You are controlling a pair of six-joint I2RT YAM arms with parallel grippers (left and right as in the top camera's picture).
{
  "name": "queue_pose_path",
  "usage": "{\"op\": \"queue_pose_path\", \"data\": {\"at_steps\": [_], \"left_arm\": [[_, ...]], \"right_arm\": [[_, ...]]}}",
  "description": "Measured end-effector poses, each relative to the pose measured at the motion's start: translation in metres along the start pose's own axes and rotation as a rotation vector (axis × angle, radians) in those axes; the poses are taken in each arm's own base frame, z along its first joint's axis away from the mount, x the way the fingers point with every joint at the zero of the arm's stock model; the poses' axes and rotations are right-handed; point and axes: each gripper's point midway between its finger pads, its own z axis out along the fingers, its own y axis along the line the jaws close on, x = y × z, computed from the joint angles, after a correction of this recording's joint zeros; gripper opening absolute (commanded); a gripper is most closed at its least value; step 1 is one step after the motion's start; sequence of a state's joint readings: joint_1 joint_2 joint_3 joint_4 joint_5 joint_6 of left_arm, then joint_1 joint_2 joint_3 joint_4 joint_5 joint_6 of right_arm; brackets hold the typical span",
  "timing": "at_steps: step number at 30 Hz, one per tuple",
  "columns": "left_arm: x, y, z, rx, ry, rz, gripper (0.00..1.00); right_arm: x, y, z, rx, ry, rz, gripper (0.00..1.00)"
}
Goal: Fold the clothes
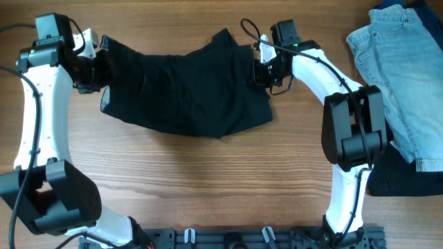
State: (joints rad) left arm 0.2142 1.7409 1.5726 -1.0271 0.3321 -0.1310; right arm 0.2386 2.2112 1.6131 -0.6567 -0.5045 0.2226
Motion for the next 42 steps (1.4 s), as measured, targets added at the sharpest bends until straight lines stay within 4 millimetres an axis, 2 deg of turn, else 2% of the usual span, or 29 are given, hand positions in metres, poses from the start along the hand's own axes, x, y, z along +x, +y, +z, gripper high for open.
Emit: {"op": "queue_pose_path", "data": {"at_steps": [2,5,18,23,28,35,42], "left_arm": [[-0.004,-0.012,-0.006,0.023,-0.033,0.030,0.04],[0.002,-0.045,-0.011,0.058,-0.055,0.111,0.04],[0.046,-0.144,0.008,0.148,-0.014,0.365,0.04],[0.062,-0.178,0.020,0.182,-0.011,0.454,0.04],[0.072,-0.203,0.044,0.206,-0.006,0.514,0.04],[0.093,-0.246,0.056,0.274,-0.026,0.608,0.04],[0.114,-0.256,0.092,0.271,0.037,0.642,0.04]], "right_arm": [[0.000,-0.004,0.005,-0.003,-0.014,-0.006,0.04],[0.004,-0.007,0.009,-0.003,-0.015,-0.006,0.04],[0.004,-0.016,0.012,0.038,-0.019,-0.002,0.04],[0.001,-0.017,0.006,-0.018,-0.022,0.028,0.04],[-0.004,-0.032,-0.004,-0.033,-0.034,0.074,0.04],[-0.002,-0.036,-0.006,-0.026,-0.030,0.085,0.04],[-0.002,-0.036,-0.006,-0.026,-0.030,0.085,0.04]]}}
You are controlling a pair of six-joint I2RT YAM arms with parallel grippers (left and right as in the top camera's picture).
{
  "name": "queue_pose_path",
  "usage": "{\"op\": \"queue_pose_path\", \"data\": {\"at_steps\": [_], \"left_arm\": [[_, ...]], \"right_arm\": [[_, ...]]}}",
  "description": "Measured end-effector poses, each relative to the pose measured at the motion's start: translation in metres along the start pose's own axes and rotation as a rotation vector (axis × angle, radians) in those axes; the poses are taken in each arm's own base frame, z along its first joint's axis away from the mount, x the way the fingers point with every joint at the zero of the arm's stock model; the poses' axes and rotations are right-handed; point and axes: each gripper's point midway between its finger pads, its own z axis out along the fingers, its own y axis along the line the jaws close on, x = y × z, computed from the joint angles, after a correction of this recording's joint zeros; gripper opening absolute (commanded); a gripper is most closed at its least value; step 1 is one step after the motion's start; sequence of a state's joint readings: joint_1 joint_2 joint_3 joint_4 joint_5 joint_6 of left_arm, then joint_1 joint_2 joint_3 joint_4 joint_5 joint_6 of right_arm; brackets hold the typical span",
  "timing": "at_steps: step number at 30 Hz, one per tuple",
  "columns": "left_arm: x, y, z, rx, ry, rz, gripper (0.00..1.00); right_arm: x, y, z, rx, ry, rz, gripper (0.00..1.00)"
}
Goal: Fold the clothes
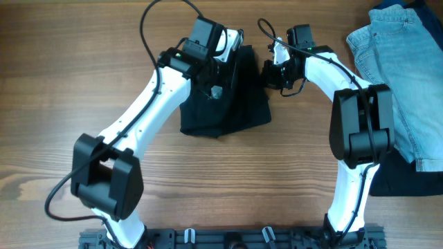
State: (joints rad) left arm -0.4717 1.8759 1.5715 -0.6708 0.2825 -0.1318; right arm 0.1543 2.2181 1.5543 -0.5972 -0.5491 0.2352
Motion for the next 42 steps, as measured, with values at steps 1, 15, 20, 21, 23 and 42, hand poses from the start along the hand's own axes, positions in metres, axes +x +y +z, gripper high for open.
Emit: {"op": "queue_pose_path", "data": {"at_steps": [1,15,20,21,23,42], "left_arm": [[0.000,0.000,0.004,0.001,0.002,0.001,0.04],[-0.021,-0.004,0.011,0.025,-0.081,-0.010,0.76],[-0.022,-0.005,0.011,0.030,-0.086,-0.007,0.77],[-0.022,-0.005,0.011,0.030,-0.085,-0.007,0.77],[-0.021,-0.006,0.011,0.030,-0.083,-0.007,0.78],[0.040,0.096,-0.020,-0.104,0.170,-0.142,0.91]], "right_arm": [[0.000,0.000,0.000,0.000,0.000,0.000,0.04],[-0.024,-0.023,-0.046,-0.039,-0.092,0.073,0.04],[-0.039,-0.009,-0.084,-0.048,-0.176,0.042,0.05],[-0.039,-0.009,-0.087,-0.049,-0.180,0.041,0.04],[-0.035,-0.009,-0.087,-0.046,-0.166,0.048,0.04],[-0.006,-0.008,-0.096,-0.042,-0.041,-0.027,0.88]]}}
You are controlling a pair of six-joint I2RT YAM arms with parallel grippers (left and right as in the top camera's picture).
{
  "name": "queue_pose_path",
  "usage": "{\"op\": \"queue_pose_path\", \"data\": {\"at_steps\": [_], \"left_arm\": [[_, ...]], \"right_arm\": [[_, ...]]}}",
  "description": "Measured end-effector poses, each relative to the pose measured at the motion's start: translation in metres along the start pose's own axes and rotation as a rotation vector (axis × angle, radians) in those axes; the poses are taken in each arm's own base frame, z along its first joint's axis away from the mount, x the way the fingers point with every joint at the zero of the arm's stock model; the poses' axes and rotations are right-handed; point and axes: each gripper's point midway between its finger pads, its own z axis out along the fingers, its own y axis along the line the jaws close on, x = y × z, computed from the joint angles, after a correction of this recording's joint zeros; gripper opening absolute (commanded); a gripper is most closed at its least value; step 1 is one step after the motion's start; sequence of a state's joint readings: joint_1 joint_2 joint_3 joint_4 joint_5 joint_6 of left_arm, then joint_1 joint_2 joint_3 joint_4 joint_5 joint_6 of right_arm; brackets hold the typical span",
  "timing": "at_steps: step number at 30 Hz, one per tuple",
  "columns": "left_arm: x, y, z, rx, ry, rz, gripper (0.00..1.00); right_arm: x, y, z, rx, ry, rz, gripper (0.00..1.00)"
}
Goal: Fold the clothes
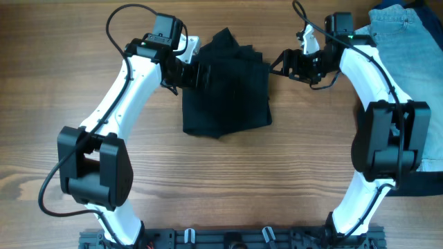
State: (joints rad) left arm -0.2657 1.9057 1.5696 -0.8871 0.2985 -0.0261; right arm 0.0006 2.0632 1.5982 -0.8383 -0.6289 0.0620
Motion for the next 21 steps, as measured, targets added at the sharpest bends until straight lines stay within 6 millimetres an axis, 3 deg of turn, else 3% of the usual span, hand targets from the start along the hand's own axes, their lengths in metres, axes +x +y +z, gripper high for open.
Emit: {"op": "queue_pose_path", "data": {"at_steps": [2,6,9,13,16,18,21], "left_arm": [[0.002,-0.003,0.000,0.019,0.007,0.036,0.91],[0.008,-0.027,0.004,0.080,0.025,0.169,0.92],[0.009,-0.070,0.013,0.116,0.003,0.318,0.95],[0.010,-0.126,0.026,0.095,-0.059,0.501,0.98],[0.012,-0.144,0.031,0.042,-0.085,0.566,0.97],[0.013,-0.153,0.033,0.017,-0.098,0.594,0.97],[0.000,-0.157,0.036,-0.017,-0.157,0.609,0.97]], "right_arm": [[0.002,-0.002,-0.002,0.013,0.007,-0.003,0.89],[0.002,-0.004,-0.004,0.026,0.004,-0.006,0.94],[0.001,-0.006,-0.011,0.033,0.006,-0.009,1.00],[-0.005,-0.017,-0.027,0.054,-0.011,0.000,1.00],[-0.010,-0.034,-0.040,0.073,-0.044,0.054,1.00],[-0.019,-0.058,-0.057,0.091,-0.098,0.132,1.00],[-0.023,-0.086,-0.077,0.112,-0.152,0.215,1.00]]}}
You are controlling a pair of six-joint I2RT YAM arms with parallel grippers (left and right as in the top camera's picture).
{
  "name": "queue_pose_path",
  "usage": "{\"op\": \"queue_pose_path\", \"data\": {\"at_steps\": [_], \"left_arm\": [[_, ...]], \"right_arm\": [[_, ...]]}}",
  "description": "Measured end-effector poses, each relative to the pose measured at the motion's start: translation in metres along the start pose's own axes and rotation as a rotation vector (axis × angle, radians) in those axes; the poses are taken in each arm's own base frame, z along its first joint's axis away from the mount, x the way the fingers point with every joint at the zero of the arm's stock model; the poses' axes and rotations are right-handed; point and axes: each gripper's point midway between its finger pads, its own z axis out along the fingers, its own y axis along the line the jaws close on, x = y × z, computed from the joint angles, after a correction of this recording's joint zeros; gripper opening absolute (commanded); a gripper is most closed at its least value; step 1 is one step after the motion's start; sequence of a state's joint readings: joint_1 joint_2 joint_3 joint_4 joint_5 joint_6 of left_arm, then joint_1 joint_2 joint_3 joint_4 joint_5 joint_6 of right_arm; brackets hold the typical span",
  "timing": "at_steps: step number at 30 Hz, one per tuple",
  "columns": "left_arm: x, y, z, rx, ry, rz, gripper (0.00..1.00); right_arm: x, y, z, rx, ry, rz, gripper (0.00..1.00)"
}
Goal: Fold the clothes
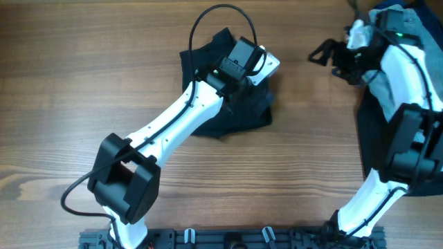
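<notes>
The black garment (208,117) lies folded into a compact bundle at the middle back of the table. My left gripper (255,88) reaches over the bundle's right part; its dark fingers merge with the cloth, so their state does not show. My right gripper (321,52) stands open and empty above bare wood, well to the right of the bundle and beside the jeans.
Light blue jeans (410,19) lie at the far right back, largely covered by my right arm. A dark garment (415,181) lies beneath them toward the front right. The wooden table (83,83) shows at left and front.
My left gripper has gone from the bundle's left edge to over its right part. The right gripper has moved further right, away from the garment and toward the jeans, still open.
First both grippers held the black garment stretched wide by its ends. Then the left end lay over the right, halving it. Later the left gripper sat at the bundle's left edge and the right was open, clear of it. Now the left is over the bundle.
</notes>
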State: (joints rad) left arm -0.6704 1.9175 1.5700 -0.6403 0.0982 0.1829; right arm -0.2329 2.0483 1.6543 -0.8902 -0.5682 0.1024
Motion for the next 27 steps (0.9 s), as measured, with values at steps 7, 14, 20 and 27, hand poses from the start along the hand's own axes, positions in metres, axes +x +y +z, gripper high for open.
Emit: {"op": "queue_pose_path", "data": {"at_steps": [7,14,20,27], "left_arm": [[0.034,-0.011,0.072,-0.067,0.121,0.053,0.98],[0.047,-0.047,0.084,-0.043,0.170,0.121,1.00],[0.067,-0.054,0.101,-0.035,0.230,0.147,0.85],[0.062,-0.032,0.108,-0.162,0.215,0.130,0.33]], "right_arm": [[-0.002,-0.005,-0.003,0.004,-0.009,0.028,0.99],[-0.003,-0.005,-0.003,0.004,-0.013,0.024,1.00],[-0.003,-0.005,-0.003,0.004,-0.013,0.024,0.99],[-0.004,-0.005,-0.003,0.004,-0.015,0.023,0.99]]}}
